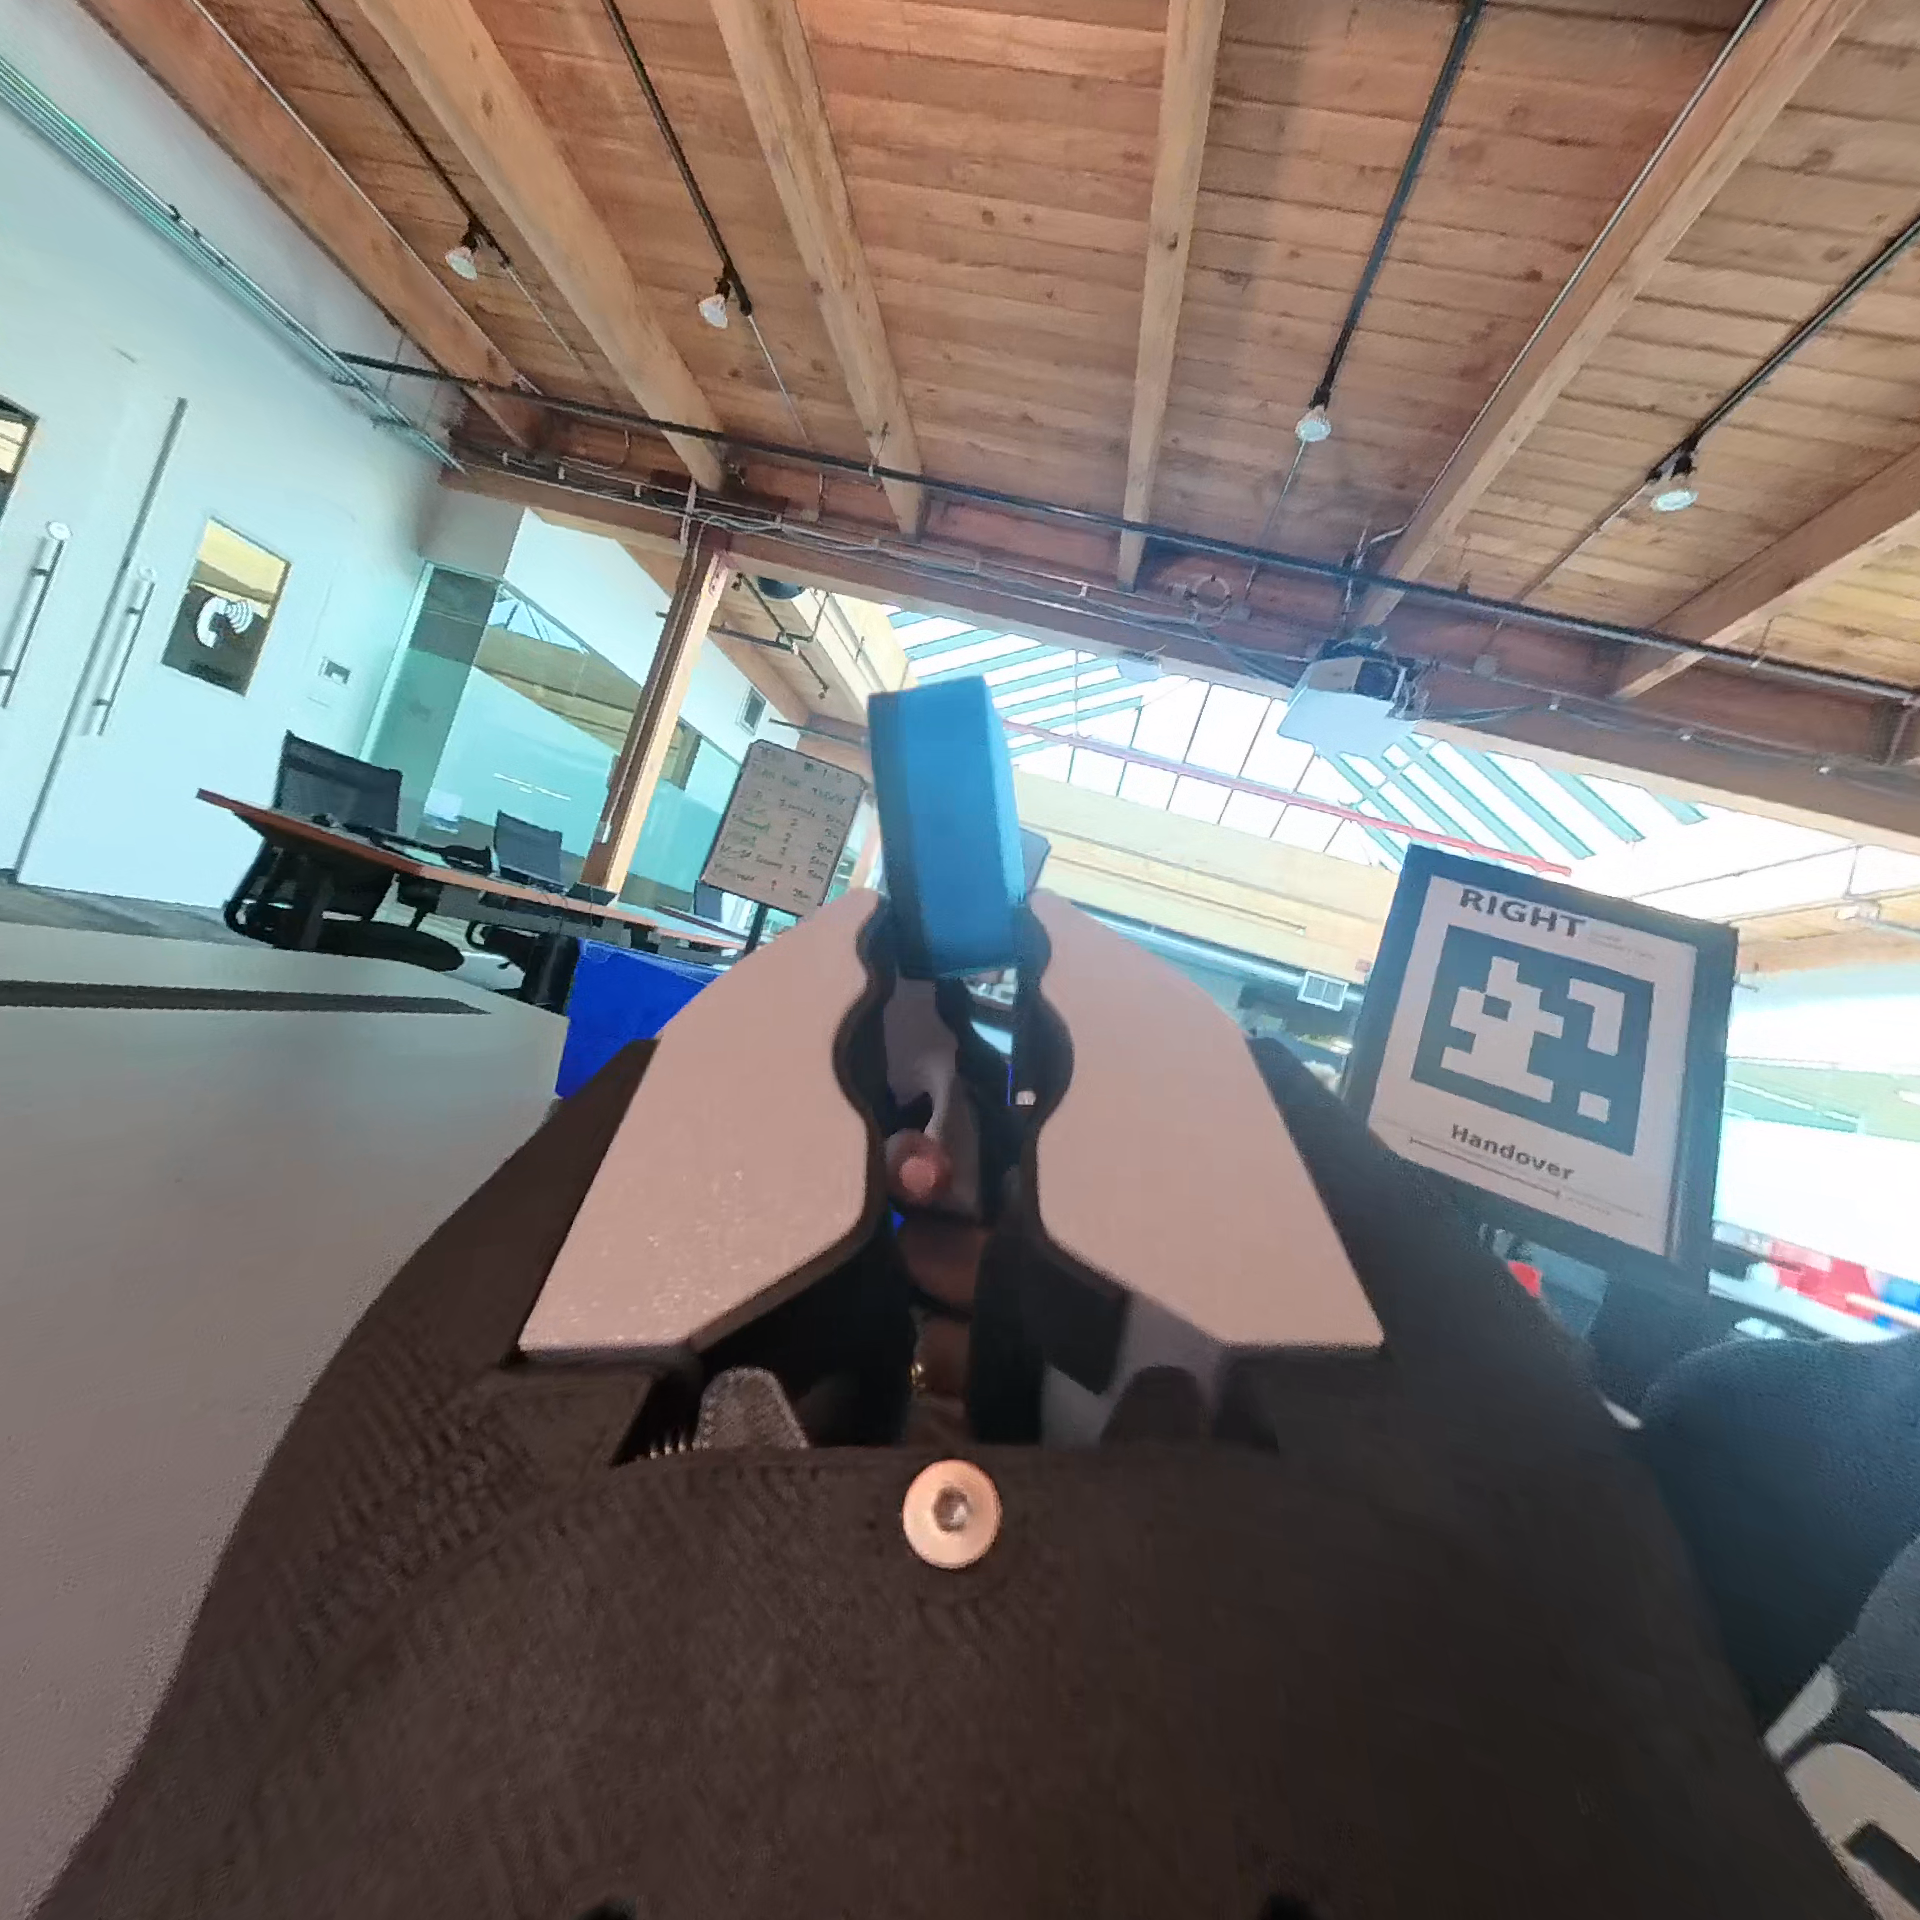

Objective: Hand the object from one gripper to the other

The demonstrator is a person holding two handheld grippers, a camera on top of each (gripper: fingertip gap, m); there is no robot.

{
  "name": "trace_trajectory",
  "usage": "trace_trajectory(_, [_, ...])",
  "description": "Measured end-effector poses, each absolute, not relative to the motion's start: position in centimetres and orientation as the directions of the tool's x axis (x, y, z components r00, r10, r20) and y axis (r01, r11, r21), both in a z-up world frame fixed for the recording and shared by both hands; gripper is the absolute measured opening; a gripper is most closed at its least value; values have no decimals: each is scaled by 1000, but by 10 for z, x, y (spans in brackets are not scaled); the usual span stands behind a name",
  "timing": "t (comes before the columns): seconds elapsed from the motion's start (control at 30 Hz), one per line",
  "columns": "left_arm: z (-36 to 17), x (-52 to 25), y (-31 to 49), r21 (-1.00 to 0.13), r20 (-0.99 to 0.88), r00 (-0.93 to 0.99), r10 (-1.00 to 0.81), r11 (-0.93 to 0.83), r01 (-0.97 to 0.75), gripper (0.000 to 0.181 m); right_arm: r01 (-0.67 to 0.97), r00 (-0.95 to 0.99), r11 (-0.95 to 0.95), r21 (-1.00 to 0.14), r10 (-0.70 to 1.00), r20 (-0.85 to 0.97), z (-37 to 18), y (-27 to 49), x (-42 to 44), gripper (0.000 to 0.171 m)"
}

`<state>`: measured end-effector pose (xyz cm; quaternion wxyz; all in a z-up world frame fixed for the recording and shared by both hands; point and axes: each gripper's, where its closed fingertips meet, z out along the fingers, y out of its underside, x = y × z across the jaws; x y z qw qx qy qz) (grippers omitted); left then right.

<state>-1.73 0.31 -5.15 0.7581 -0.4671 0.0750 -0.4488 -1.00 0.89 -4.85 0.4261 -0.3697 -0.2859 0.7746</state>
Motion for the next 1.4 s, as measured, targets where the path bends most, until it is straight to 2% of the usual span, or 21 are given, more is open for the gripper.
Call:
trace_trajectory(0.03, [-51, -19, 1, -771, 311, 572, -759, 150, 619, 21, -435, -370, -470, -768, 871, -323, -50, 6, -12, 22])
trace_trajectory(0.17, [-53, -32, 1, -770, 347, 551, -758, 104, 629, 20, -328, -427, -534, -779, 820, -382, -53, 7, -18, 27])
trace_trajectory(0.23, [-56, -37, 6, -774, 385, 538, -750, 55, 631, 20, -322, -423, -584, -745, 793, -438, -53, 19, -17, 37])
trace_trajectory(0.33, [-58, -27, 9, -800, 387, 492, -780, -18, 600, 20, -301, -435, -596, -744, 780, -449, -56, 18, -16, 40])
trace_trajectory(0.43, [-72, -13, 13, -849, 387, 512, -767, -80, 522, 20, -350, -434, -591, -727, 790, -432, -51, 22, -9, 38])
trace_trajectory(0.57, [-65, -18, 9, -820, 389, 488, -782, -52, 570, 21, -385, -440, -614, -689, 778, -448, -49, 30, 0, 38])
trace_trajectory(0.67, [-60, -27, 11, -766, 438, 459, -773, -54, 641, 20, -442, -384, -544, -714, 834, -398, -47, 29, 5, 51])
trace_trajectory(0.77, [-61, -31, 13, -724, 488, 410, -770, -95, 683, 20, -507, -220, -313, -803, 948, -231, -44, 22, 9, 59])
trace_trajectory(0.83, [-62, -30, 12, -715, 500, 385, -776, -119, 689, 20, -479, -186, -257, -840, 964, -188, -47, 18, 5, 56])
trace_trajectory(0.9, [-65, -27, 13, -732, 497, 395, -773, -129, 669, 20, -428, -269, -351, -833, 929, -253, -51, 16, 0, 53])
trace_trajectory(1.0, [-66, -20, 10, -788, 436, 452, -778, -87, 610, 21, -350, -342, -490, -798, 861, -378, -57, 25, -5, 40])
trace_trajectory(1.07, [-68, -17, 8, -831, 376, 512, -772, -35, 556, 21, -350, -382, -491, -798, 852, -357, -55, 20, -3, 22])
trace_trajectory(1.13, [-67, -15, 4, -867, 302, 550, -778, 16, 498, 21, -348, -400, -478, -807, 854, -333, -54, 15, 0, 21])
trace_trajectory(1.17, [-69, -15, 3, -894, 259, 580, -773, 36, 447, 24, -332, -420, -490, -806, 842, -339, -54, 14, 0, 20])
trace_trajectory(1.23, [-70, -19, 3, -929, 196, 639, -744, 68, 364, 43, -291, -465, -557, -778, 793, -394, -55, 16, 0, 20])
trace_trajectory(1.33, [-73, -13, -1, -937, 259, 579, -773, -55, 345, 47, -236, -513, -598, -766, 746, -424, -57, 14, -1, 20])
trace_trajectory(1.4, [-73, -11, -2, -909, 342, 512, -788, -139, 393, 42, -220, -516, -566, -795, 759, -397, -58, 6, -3, 20])
